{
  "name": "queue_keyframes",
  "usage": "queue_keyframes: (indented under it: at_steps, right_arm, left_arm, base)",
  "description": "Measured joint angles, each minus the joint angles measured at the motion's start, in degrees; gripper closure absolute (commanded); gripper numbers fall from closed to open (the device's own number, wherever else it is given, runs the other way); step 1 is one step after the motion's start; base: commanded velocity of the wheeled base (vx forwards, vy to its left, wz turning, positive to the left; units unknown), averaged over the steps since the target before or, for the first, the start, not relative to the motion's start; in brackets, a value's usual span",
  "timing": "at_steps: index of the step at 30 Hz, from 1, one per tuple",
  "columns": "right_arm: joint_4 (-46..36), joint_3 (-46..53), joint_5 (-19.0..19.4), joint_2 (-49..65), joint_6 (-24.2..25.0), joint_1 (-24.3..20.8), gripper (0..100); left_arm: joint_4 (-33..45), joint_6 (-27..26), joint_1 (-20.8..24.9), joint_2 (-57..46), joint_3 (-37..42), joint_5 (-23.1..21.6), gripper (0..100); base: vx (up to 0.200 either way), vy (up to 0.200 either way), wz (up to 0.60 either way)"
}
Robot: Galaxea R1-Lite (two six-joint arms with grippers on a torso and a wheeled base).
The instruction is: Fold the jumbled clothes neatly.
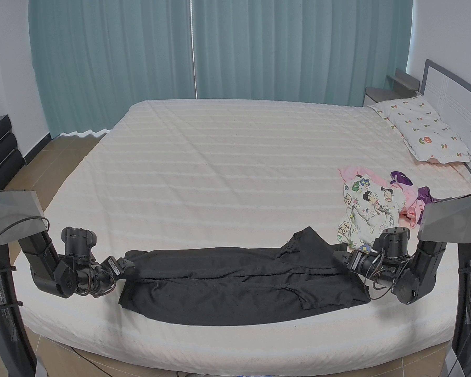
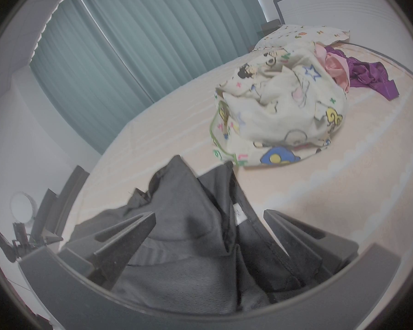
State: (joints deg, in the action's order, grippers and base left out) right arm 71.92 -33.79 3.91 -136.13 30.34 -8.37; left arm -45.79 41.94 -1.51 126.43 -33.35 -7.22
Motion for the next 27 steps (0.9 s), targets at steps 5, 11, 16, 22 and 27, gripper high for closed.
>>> queue_keyframes:
  at_steps: [5,11,16,22,27]
  right_arm:
    - [-1.99,-1.46,3.36,2.36,0.89,0.06,0]
    - [-9.14,-9.7,5.03,1.76,1.13,-1.22,0]
    - [-14.12,-16.01,7.41,-0.94,1.18,-2.07,0]
    - [-16.15,-20.25,8.2,-4.08,1.18,-2.43,0]
    - [-16.37,-21.2,8.13,-5.21,1.02,-2.43,0]
  left_arm:
    - [0.24,5.5,-0.11,-3.85,-0.07,-2.71,0]
    - [0.49,11.37,1.07,-6.21,-2.47,-5.18,0]
    - [0.35,14.96,2.3,-4.0,-5.86,-5.64,0]
    - [0.17,15.68,2.85,-1.87,-7.05,-5.58,0]
    - [0.13,15.63,2.99,-1.21,-7.02,-5.56,0]
  base:
    - [0.0,0.0,0.0]
    - [0.0,0.0,0.0]
    - [0.0,0.0,0.0]
    - [0.0,0.0,0.0]
    - [0.0,0.0,0.0]
